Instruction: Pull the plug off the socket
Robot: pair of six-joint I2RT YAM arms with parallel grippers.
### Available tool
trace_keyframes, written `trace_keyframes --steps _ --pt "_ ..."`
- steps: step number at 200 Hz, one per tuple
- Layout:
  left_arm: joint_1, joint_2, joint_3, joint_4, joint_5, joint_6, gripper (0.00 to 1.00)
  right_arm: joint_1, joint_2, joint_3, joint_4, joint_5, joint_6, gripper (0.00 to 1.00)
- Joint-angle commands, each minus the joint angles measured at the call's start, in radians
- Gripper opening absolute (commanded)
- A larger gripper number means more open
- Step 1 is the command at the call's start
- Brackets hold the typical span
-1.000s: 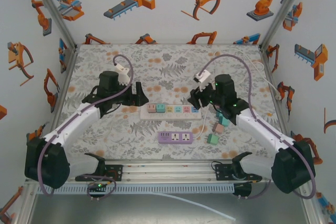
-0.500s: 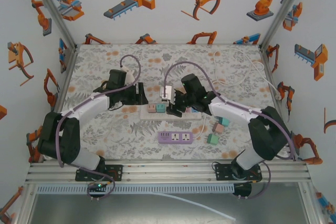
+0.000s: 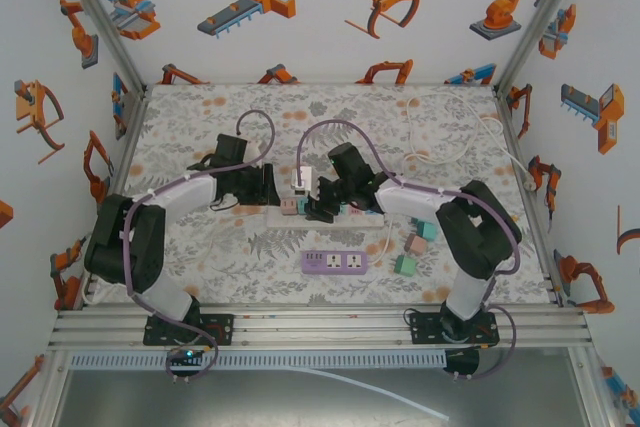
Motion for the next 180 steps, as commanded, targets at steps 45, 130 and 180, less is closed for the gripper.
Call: trace_keyframes --steps 45,130,180 --pt "-0.003 0.052 0.029 -0.078 0.019 0.031 0.48 0.007 0.034 0.033 0.091 -0.053 0.033 0.42" --pt "-0.036 0.097 0.054 -0.188 -0.126 0.071 0.48 0.007 0.019 0.048 0.099 -0.057 0.037 0.27" --pt "-0.058 0.123 0.062 -0.215 -0.181 0.084 0.48 0.007 -0.003 0.056 0.098 -0.065 0.063 0.21"
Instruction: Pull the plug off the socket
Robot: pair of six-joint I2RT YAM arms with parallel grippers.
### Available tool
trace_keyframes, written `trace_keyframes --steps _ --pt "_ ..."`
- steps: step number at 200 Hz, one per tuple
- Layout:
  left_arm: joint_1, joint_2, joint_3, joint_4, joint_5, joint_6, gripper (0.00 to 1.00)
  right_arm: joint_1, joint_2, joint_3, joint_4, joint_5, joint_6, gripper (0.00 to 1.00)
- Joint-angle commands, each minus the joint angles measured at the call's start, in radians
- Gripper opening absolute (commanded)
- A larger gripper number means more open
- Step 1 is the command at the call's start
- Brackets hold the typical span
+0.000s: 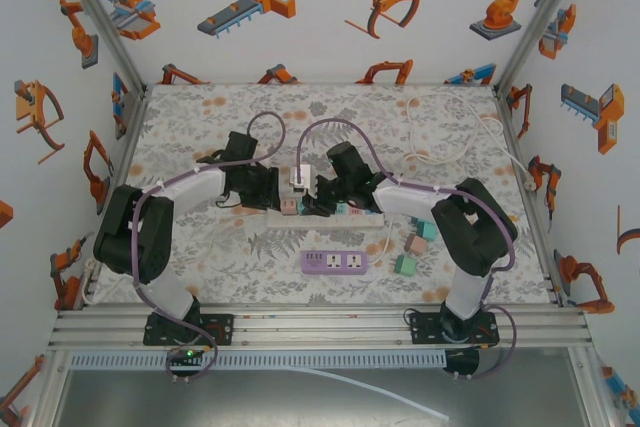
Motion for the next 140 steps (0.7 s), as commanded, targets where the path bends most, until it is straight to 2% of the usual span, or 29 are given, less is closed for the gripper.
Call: trace_keyframes --steps 1,140 --pt "-0.013 0.058 -0.019 -0.09 -0.107 0.05 0.48 0.007 -0.028 0.051 0.036 -0.037 0.031 0.21" --pt "-0.014 0.079 -0.001 -0.102 -0.125 0.053 0.47 0.005 -0.081 0.002 0.117 -0.037 0.1 0.13"
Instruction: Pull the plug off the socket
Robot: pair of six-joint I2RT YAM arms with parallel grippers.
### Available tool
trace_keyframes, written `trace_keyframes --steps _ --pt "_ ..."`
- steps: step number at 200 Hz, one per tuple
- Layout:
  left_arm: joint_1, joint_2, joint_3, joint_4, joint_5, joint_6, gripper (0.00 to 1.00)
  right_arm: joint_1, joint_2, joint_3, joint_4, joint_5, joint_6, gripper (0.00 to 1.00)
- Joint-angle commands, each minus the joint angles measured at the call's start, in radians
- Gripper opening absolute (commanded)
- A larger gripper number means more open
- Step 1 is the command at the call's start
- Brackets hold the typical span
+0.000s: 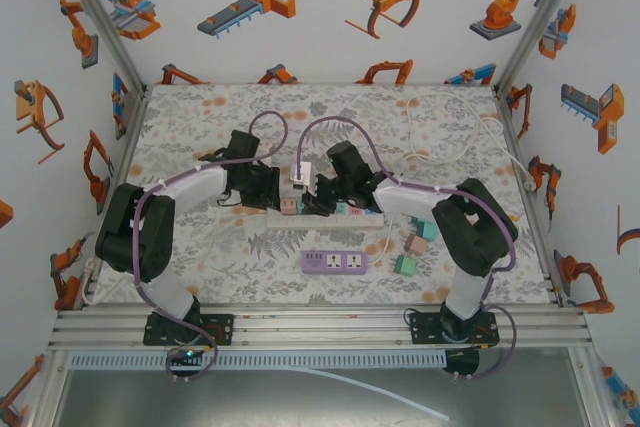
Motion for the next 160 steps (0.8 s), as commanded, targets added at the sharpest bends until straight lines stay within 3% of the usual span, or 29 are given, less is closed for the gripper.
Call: trace_keyframes --steps 1,90,123,160 --pt "-0.006 0.065 -0.025 -0.073 -0.108 0.046 0.47 0.005 -0.073 0.0 0.11 -0.048 0.041 0.13" --pt "-0.005 -0.003 -0.009 -0.073 -0.085 0.037 0.47 -0.002 -0.124 -0.016 0.11 -0.016 0.094 0.12" --pt "0.015 -0.082 0.0 -0.057 -0.04 0.018 0.48 -0.002 -0.183 -0.033 0.13 0.063 0.271 0.11" --pt "0.02 -0.195 0.0 -0.02 0.04 0.016 0.5 -0.02 -0.246 -0.003 0.022 0.263 0.551 0.05"
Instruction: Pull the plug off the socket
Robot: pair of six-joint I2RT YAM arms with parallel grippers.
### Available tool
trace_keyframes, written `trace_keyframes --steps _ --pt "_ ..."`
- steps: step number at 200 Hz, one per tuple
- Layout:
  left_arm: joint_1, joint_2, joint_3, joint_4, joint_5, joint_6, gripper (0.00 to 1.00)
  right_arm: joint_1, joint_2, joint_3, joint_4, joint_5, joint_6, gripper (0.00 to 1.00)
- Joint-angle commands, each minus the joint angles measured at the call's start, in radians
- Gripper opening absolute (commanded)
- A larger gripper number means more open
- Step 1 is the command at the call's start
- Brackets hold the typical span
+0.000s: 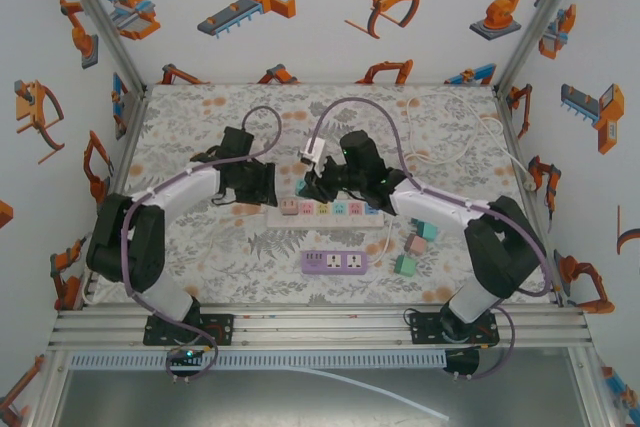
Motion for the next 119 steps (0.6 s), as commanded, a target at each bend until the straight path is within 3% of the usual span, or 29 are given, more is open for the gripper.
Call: trace_keyframes --steps 1,31,65,119 --pt "0.003 -0.099 -0.001 0.01 0.062 0.016 0.5 -0.015 -0.058 0.023 -0.052 0.151 0.244 0.05" --pt "0.0 -0.222 -0.035 0.106 0.197 0.038 0.51 -0.074 -0.116 0.014 -0.096 0.243 0.464 0.04" --pt "-0.036 -0.358 -0.09 0.246 0.354 0.104 0.52 -0.219 -0.194 -0.045 -0.094 0.25 0.701 0.04" --pt "-0.125 -0.453 -0.099 0.292 0.5 0.175 0.56 -0.482 -0.297 -0.23 0.015 0.199 0.89 0.05"
